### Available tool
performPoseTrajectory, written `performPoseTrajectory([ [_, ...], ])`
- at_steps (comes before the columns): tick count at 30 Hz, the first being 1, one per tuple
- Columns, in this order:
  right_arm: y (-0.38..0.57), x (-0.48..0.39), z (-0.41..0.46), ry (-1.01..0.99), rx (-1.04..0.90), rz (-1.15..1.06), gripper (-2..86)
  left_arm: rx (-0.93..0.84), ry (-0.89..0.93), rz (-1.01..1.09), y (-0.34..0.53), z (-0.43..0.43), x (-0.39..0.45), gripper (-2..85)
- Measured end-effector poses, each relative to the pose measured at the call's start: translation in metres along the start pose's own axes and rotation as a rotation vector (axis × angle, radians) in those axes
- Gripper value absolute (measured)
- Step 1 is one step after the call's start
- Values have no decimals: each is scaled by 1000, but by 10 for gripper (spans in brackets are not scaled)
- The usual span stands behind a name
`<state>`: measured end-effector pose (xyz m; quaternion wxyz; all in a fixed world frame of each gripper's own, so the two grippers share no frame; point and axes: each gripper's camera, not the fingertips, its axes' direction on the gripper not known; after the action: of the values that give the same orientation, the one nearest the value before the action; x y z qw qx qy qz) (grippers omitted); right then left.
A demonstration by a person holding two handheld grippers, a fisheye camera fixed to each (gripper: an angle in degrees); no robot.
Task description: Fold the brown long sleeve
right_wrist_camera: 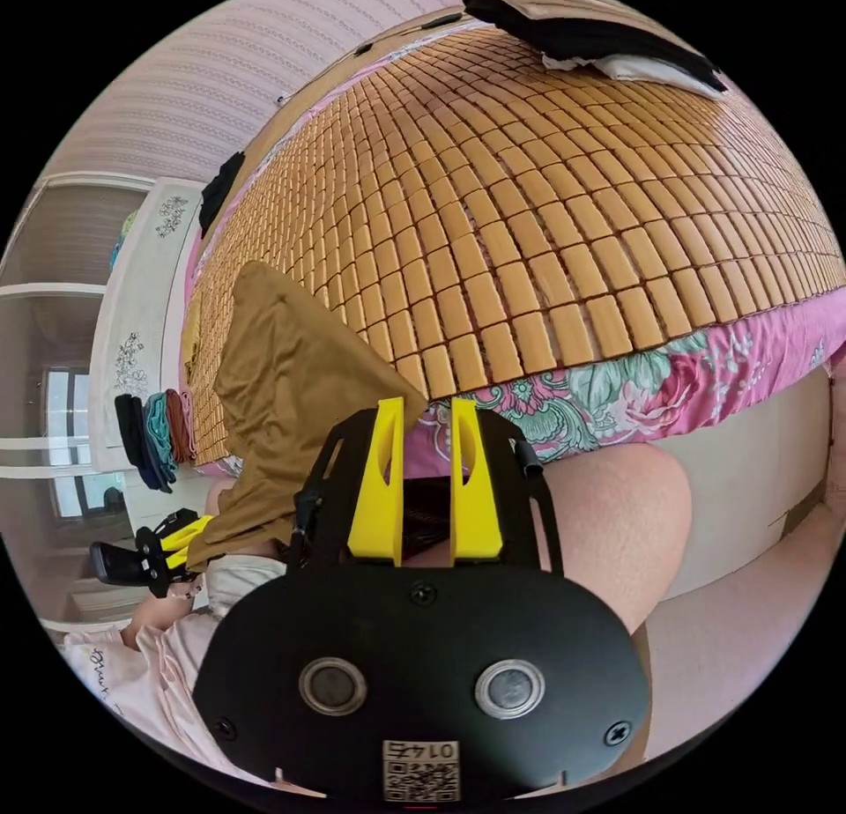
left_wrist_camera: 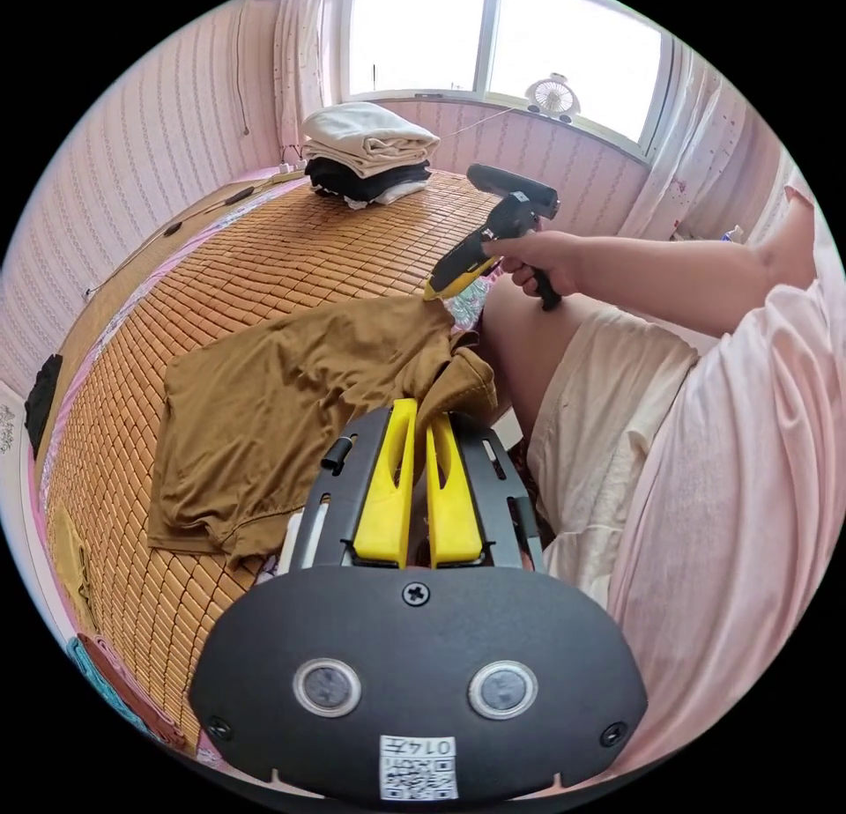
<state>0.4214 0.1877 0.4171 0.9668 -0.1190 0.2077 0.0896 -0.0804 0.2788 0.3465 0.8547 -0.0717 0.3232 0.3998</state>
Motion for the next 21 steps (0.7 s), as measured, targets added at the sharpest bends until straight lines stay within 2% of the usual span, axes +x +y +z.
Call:
performPoseTrajectory([
  [7, 2, 16, -51, -239, 103, -82, 2, 51, 17, -54, 23, -23, -17, -10],
  [14, 0, 18, -125, -279, 182, -151, -1, 180, 113, -80, 37, -56, -25, -10],
  [17, -27, -6, -148, -293, 195, -207, -1, 263, 158, -145, 46, -70, -39, -9],
  [21, -98, -81, -141, -242, 128, -354, 0, 309, 120, -326, 68, -82, -80, -9],
])
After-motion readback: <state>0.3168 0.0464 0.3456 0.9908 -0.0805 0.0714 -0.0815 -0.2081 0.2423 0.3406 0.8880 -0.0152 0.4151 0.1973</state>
